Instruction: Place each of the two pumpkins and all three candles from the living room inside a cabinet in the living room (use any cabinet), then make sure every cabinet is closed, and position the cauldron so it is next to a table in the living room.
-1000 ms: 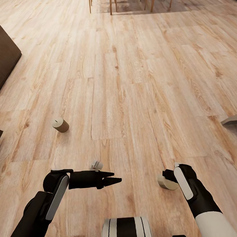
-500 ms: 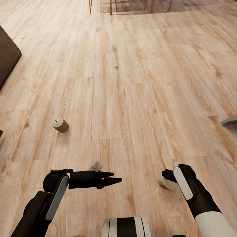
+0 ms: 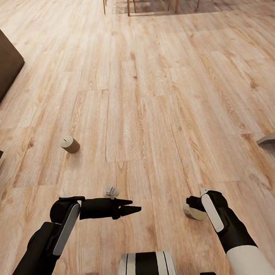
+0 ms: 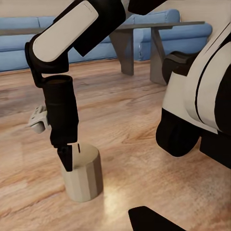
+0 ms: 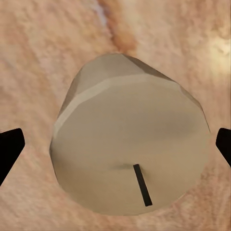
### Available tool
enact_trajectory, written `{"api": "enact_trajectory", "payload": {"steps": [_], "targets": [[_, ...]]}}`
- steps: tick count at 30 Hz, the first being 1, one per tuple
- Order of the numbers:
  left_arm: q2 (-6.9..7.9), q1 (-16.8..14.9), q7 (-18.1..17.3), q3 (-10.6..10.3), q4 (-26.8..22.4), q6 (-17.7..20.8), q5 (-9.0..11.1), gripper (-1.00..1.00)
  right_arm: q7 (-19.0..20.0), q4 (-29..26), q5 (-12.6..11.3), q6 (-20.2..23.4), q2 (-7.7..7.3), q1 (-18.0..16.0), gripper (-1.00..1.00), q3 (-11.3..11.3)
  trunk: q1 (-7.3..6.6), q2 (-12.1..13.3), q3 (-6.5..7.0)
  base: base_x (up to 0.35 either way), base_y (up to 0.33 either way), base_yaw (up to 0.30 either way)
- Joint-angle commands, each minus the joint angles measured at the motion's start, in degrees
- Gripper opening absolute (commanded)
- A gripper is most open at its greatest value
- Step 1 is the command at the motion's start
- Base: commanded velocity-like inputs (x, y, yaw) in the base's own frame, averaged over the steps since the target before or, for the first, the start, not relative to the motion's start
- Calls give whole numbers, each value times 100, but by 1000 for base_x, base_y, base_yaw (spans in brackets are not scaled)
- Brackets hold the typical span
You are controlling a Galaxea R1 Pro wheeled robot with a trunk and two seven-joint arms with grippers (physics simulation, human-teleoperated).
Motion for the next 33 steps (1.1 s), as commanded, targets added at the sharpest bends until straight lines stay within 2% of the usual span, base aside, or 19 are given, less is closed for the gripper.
{"api": "enact_trajectory", "payload": {"steps": [1,3,7,19,22,33], "targets": [[4,-3,-13,-4,-1,21,2,100,-48,-6,-60,11,-3,-2,100,-9,1,-3,-26,0,0,0],[4,-2,-13,-4,-1,21,2,100,-35,-5,-60,11,-55,-2,100,-7,6,-6,-70,0,0,0],[5,-2,-13,-4,-1,21,2,100,-21,-3,-60,11,-118,-1,100,-2,6,-6,-70,0,0,0],[2,-4,-13,-4,-1,21,2,100,-19,3,-60,14,-135,-2,100,-1,6,-6,-70,0,0,0],[2,-3,-13,-4,-1,21,3,100,-18,3,-60,18,-135,-2,100,-1,14,-10,-137,0,0,0],[-1,-4,-13,-4,-1,21,6,100,-18,10,-60,20,-135,-2,100,1,14,-10,-137,0,0,0]]}}
